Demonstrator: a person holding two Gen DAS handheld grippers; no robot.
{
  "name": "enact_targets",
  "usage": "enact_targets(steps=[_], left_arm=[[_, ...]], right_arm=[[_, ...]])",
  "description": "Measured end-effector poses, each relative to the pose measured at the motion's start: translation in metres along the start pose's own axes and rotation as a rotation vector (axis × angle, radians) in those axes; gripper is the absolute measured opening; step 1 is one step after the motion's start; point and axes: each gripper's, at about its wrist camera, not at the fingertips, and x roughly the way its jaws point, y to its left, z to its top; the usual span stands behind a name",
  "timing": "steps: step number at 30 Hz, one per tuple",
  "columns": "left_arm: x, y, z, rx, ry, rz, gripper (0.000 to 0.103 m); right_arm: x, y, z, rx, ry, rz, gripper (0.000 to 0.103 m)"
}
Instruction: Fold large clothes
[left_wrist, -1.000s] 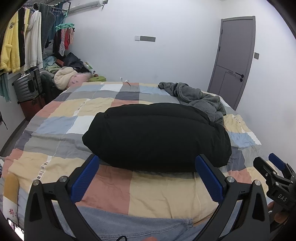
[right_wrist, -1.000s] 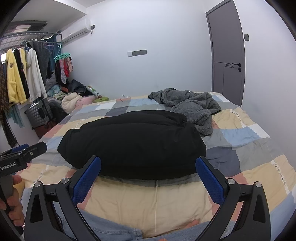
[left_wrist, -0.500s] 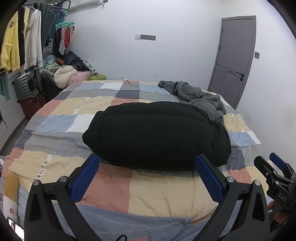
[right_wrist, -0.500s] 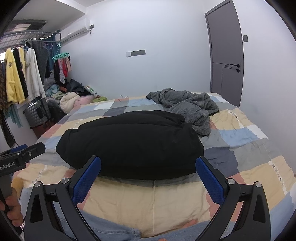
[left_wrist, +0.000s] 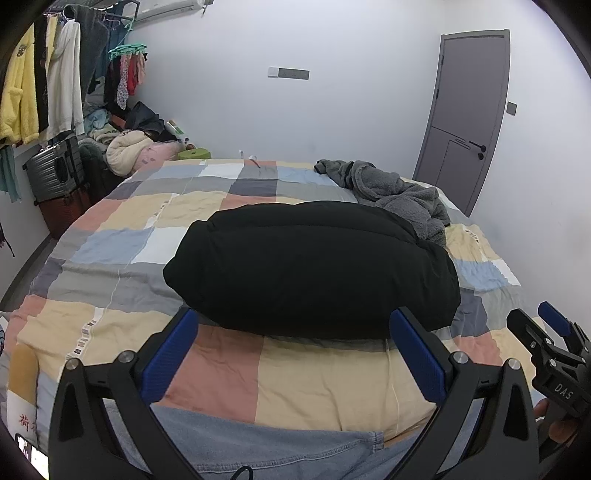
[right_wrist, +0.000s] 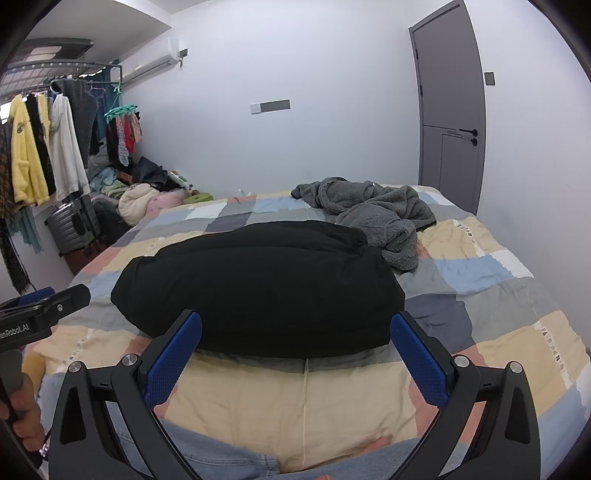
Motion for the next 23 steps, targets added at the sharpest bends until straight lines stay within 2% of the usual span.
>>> enact_targets(steps=[23], left_arm=[[-0.0011, -0.005, -0.0008, 0.009, 0.013, -0.012, 0.103]], right_arm=[[-0.0021, 0.0002, -0.0034, 0.007, 0.007, -0.01, 0.103]])
